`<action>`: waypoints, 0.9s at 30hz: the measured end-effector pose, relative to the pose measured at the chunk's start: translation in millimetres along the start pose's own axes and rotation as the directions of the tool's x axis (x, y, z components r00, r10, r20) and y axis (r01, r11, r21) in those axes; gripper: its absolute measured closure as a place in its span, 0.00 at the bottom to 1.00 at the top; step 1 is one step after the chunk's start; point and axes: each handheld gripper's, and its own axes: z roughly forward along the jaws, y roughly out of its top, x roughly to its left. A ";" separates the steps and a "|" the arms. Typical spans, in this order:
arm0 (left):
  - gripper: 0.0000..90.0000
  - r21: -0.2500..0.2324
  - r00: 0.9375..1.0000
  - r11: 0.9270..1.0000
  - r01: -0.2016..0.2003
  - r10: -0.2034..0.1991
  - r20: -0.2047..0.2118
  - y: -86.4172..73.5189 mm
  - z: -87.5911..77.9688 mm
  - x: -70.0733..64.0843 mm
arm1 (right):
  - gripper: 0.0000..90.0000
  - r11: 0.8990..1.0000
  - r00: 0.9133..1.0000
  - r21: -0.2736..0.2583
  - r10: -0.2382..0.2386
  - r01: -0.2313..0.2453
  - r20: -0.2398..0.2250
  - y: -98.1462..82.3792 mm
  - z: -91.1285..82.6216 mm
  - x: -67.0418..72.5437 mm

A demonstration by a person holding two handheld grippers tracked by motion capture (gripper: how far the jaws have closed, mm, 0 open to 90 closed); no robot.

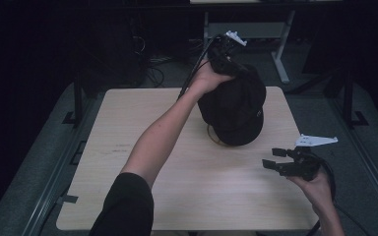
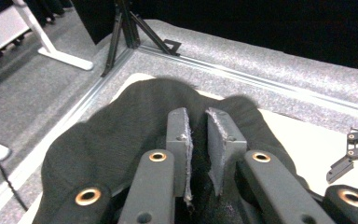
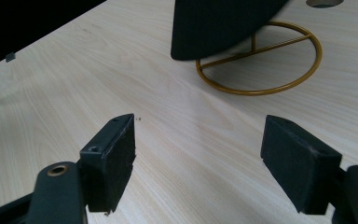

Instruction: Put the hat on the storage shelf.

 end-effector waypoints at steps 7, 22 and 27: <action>0.74 0.002 1.000 1.000 0.013 -0.013 -0.001 -1.3 -1.3 1.6 | 0.29 1.000 1.000 -0.001 0.004 -0.004 0.001 -0.7 -1.5 -0.7; 0.53 -0.030 1.000 0.999 0.020 -0.020 0.002 -15.9 -30.2 -0.1 | 0.26 1.000 0.999 0.014 -0.010 0.010 0.032 -1.6 0.4 0.5; 0.51 -0.053 1.000 0.998 0.020 -0.020 -0.003 -28.1 -46.6 -4.2 | 0.25 1.000 0.999 0.024 -0.014 0.013 0.044 -2.5 1.7 1.6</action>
